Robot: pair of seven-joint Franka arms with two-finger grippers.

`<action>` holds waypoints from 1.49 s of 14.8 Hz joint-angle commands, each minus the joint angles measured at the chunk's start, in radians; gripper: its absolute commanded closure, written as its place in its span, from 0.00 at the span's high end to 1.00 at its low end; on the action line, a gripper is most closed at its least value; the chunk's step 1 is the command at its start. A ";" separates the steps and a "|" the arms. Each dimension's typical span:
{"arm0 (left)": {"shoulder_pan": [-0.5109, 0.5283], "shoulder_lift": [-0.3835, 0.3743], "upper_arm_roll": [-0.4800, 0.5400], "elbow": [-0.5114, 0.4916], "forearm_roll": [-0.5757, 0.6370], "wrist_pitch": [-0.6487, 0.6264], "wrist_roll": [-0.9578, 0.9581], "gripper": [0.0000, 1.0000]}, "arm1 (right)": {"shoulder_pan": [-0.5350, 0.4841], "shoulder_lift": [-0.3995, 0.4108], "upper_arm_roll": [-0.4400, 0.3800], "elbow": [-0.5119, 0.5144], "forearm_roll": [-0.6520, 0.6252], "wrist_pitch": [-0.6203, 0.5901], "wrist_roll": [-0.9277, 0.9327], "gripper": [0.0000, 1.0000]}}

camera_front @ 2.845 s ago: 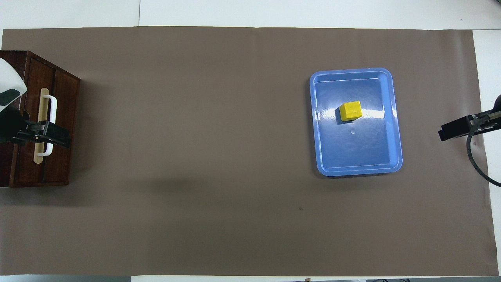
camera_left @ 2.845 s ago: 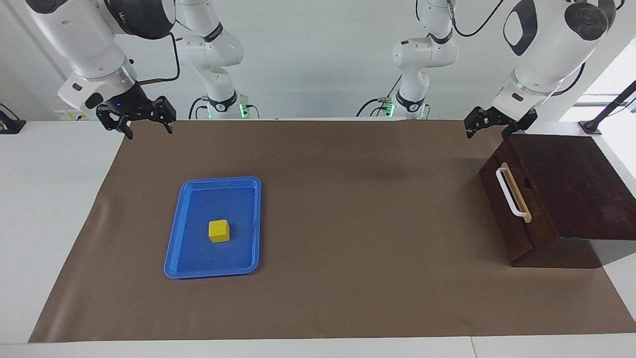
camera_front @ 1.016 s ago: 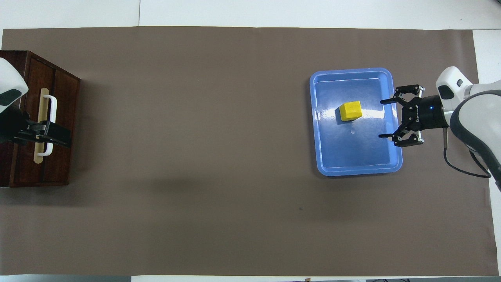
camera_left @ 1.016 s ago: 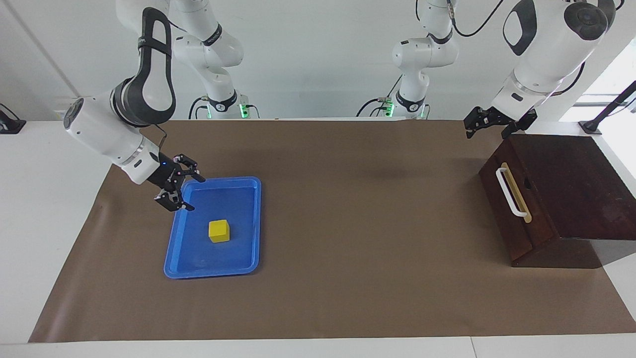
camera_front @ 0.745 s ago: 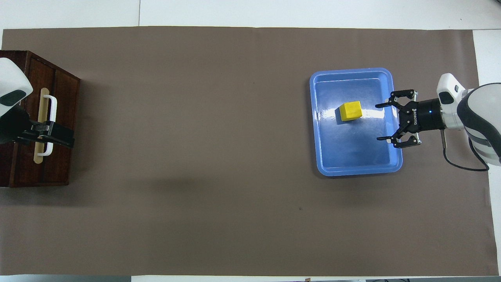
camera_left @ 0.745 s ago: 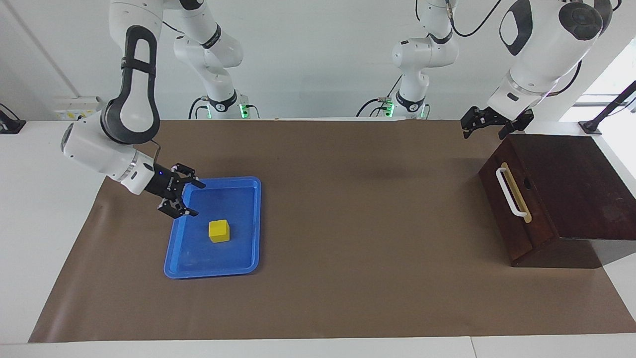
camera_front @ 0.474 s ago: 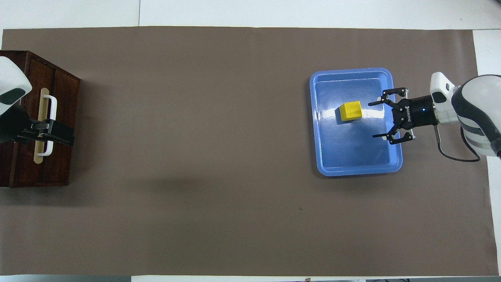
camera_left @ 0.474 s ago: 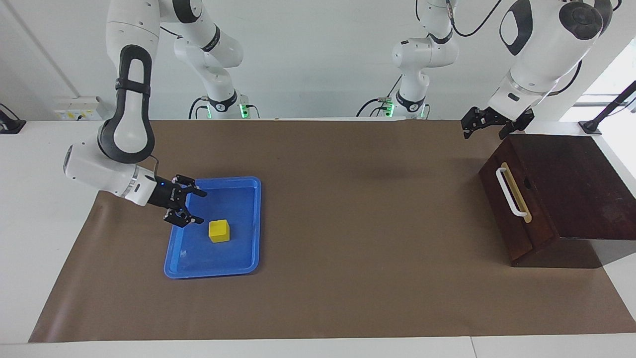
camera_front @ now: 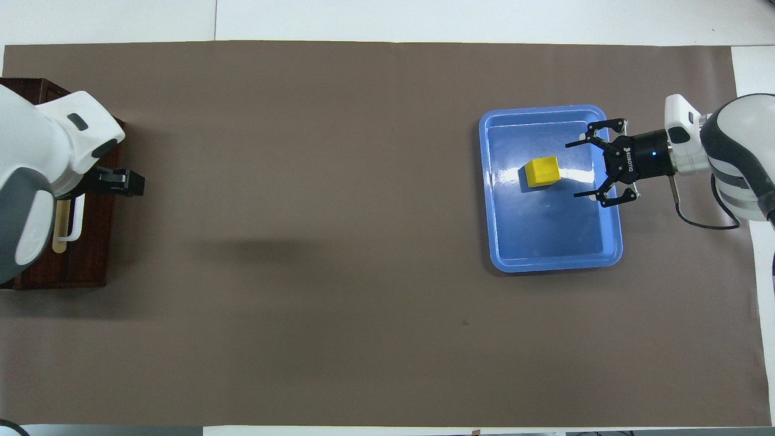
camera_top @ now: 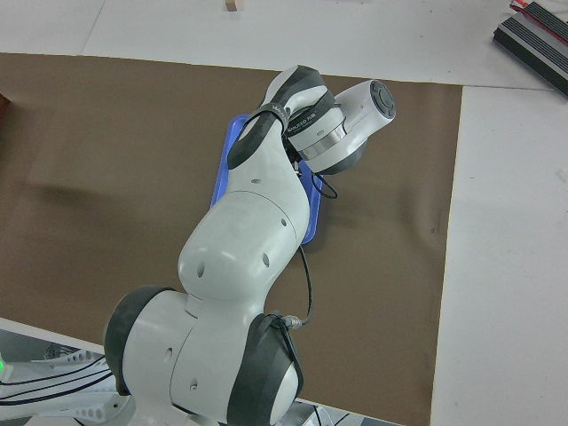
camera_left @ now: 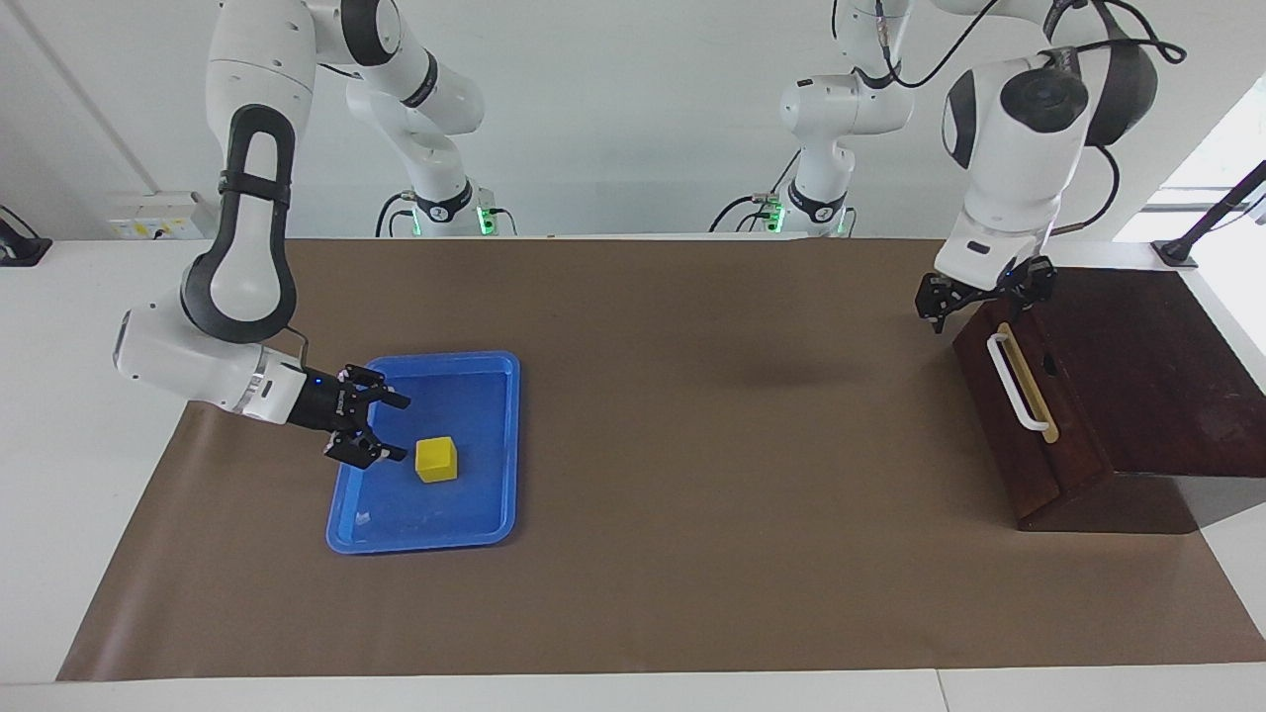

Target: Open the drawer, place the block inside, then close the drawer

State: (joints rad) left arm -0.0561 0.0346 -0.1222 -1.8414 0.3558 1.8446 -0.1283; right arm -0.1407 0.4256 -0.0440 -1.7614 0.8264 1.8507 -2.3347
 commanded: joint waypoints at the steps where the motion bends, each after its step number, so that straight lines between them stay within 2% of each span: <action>1: 0.004 0.059 0.012 -0.033 0.086 0.092 -0.016 1.00 | -0.004 0.033 0.004 0.022 0.028 -0.010 -0.025 1.00; 6: 0.099 0.065 0.016 -0.111 0.112 0.212 -0.016 1.00 | -0.007 0.094 0.006 0.060 0.042 -0.016 -0.025 1.00; 10: 0.098 0.065 0.015 -0.153 0.124 0.251 -0.045 1.00 | 0.001 0.108 0.006 0.065 0.045 -0.005 -0.031 1.00; 14: 0.101 0.073 0.015 -0.188 0.126 0.320 -0.045 1.00 | -0.014 0.168 0.007 0.083 0.056 -0.010 -0.046 1.00; 16: 0.099 0.093 0.016 -0.188 0.127 0.337 -0.045 1.00 | -0.010 0.168 0.007 0.085 0.065 -0.013 -0.044 1.00; 19: 0.084 0.145 0.013 -0.173 0.192 0.372 -0.097 1.00 | -0.005 0.168 0.007 0.088 0.074 -0.016 -0.044 1.00; 22: 0.070 0.153 0.010 -0.162 0.190 0.387 -0.154 1.00 | 0.004 0.168 0.007 0.088 0.085 -0.010 -0.046 1.00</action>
State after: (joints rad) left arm 0.0403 0.1678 -0.1124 -2.0065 0.5304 2.2025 -0.2243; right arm -0.1361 0.5837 -0.0385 -1.6872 0.8838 1.8493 -2.3576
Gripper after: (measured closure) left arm 0.000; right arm 0.000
